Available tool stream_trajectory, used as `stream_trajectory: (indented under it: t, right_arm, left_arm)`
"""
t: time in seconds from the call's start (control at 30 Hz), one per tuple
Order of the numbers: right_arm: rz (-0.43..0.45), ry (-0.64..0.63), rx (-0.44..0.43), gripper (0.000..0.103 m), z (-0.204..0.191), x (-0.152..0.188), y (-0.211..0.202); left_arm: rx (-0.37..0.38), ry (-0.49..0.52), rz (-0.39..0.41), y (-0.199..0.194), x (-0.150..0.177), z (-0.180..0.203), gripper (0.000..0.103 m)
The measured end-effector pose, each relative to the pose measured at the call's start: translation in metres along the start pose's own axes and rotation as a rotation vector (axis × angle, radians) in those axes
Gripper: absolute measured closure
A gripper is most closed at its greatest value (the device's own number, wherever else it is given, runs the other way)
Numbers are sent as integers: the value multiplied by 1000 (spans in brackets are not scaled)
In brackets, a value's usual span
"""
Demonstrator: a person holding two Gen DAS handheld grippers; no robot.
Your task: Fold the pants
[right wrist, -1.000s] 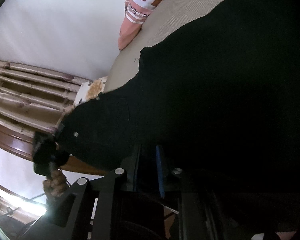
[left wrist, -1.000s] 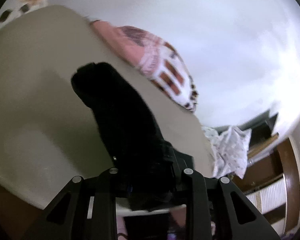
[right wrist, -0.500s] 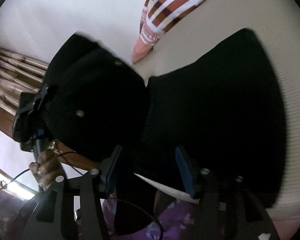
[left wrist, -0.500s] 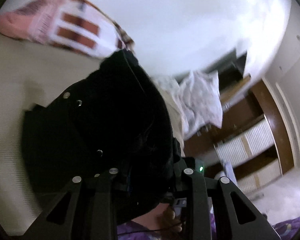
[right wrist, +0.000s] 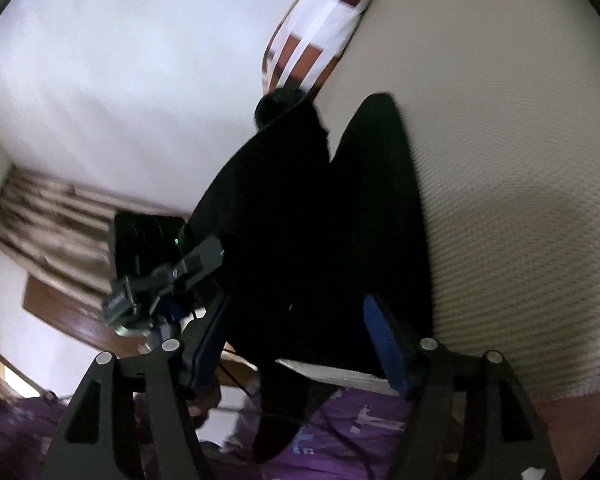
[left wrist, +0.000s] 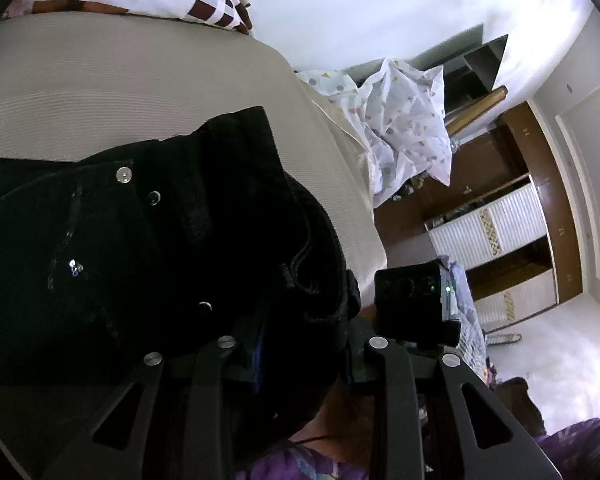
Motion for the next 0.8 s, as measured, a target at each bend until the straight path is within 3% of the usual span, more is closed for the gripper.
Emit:
stream_trajectory:
  t: [0.17, 0.3, 0.37, 0.4, 0.43, 0.5, 0.63, 0.8]
  right_arm:
    - [59, 67, -44, 37, 8, -3, -22]
    - [90, 68, -34, 36, 8, -10, -39]
    - [107, 69, -27, 36, 10, -13, -42]
    - [121, 73, -25, 35, 11, -15, -46]
    - [133, 74, -19, 35, 11, -16, -47]
    - [168, 68, -3, 35, 11, -24, -52]
    - [219, 44, -9, 35, 1, -32, -72]
    - [184, -34, -49, 34, -28, -24, -69]
  left_arm:
    - [-27, 58, -64, 17, 6, 5, 68]
    - [-12, 85, -109, 34, 15, 13, 51]
    - [46, 46, -123, 40, 14, 15, 48]
    - [141, -28, -124, 41, 12, 16, 48]
    - [189, -77, -119, 39, 10, 17, 47]
    - [241, -123, -65, 29, -2, 22, 44]
    - [166, -15, 37, -4, -23, 33, 41]
    - [-20, 53, 143, -55, -27, 16, 36]
Point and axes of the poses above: each gripper's, at about its wrist camera, not at the fingertips, and y roughly the way its jaws point, z to its right, x to its underside, the point moved 2 cm from there along y, roughly the way its jaws point, and after that the axes turned 15 degrees about z, right-handed, at the moved point
